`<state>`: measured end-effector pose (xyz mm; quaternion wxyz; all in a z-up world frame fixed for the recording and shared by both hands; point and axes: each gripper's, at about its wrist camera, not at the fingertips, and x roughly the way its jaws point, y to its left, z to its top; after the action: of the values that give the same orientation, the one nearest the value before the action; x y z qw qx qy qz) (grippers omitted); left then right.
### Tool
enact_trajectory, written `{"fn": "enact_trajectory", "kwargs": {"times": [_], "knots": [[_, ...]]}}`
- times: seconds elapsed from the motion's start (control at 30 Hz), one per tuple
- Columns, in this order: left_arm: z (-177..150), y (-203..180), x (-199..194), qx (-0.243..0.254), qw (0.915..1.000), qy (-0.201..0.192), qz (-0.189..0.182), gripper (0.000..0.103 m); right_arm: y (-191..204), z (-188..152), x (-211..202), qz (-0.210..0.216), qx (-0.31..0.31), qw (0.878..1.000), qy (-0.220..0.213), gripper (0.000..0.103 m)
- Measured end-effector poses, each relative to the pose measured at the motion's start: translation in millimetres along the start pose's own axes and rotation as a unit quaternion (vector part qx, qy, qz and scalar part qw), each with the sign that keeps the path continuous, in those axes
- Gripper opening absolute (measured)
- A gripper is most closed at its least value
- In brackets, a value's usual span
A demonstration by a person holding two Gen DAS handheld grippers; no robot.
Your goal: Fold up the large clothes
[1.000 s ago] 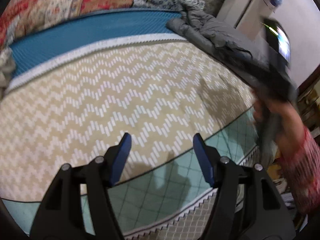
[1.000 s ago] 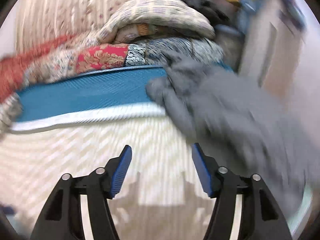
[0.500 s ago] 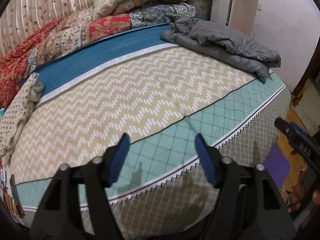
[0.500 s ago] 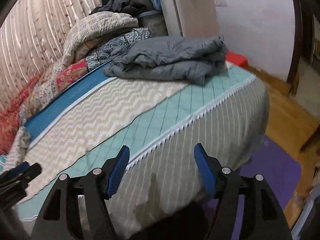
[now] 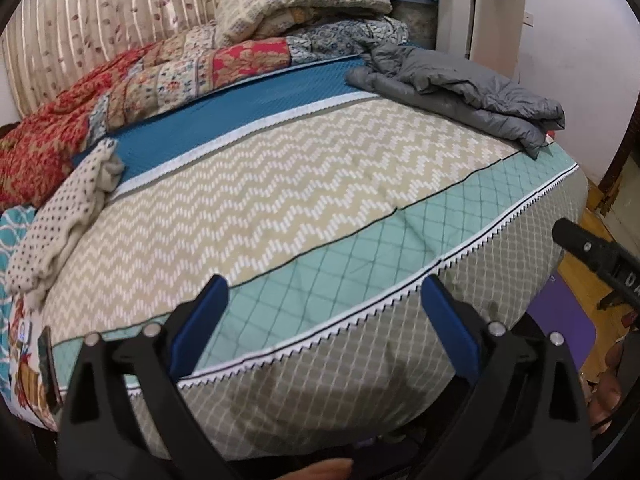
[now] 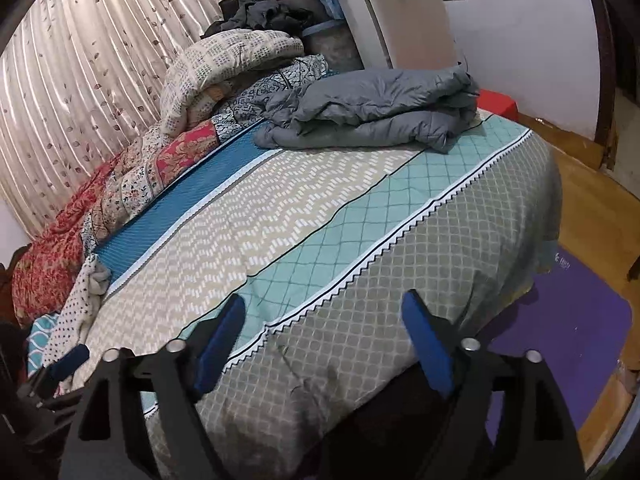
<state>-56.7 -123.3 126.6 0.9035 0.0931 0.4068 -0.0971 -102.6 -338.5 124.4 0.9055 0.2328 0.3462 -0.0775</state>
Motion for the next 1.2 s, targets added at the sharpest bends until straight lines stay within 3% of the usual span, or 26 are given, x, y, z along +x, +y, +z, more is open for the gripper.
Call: {"fn": "enact_trajectory", "kwargs": {"times": [0.2, 0.7, 1.0, 1.2], "knots": [[-10.5, 3.0, 0.6, -0.006, 0.9998, 0.02, -0.002, 0.093, -5.4, -8.6, -1.4, 0.007, 0.04, 0.999, 0.01, 0.035], [-16.9, 9.8, -13.4, -0.005, 0.9996, 0.021, 0.02, 0.094, 1.4, -14.8, 9.9, 0.021, 0.036, 0.998, 0.042, 0.035], [-18.3, 8.5, -22.6, 0.012, 0.9975, 0.002, 0.07, 0.094, -0.8, -16.8, 21.2, 0.025, 0.041, 0.997, 0.063, 0.035], [-19.8, 11.4, -16.6, 0.014, 0.9964, 0.018, 0.082, 0.094, -0.2, -17.7, 24.7, 0.027, 0.041, 0.996, 0.069, 0.035]]}}
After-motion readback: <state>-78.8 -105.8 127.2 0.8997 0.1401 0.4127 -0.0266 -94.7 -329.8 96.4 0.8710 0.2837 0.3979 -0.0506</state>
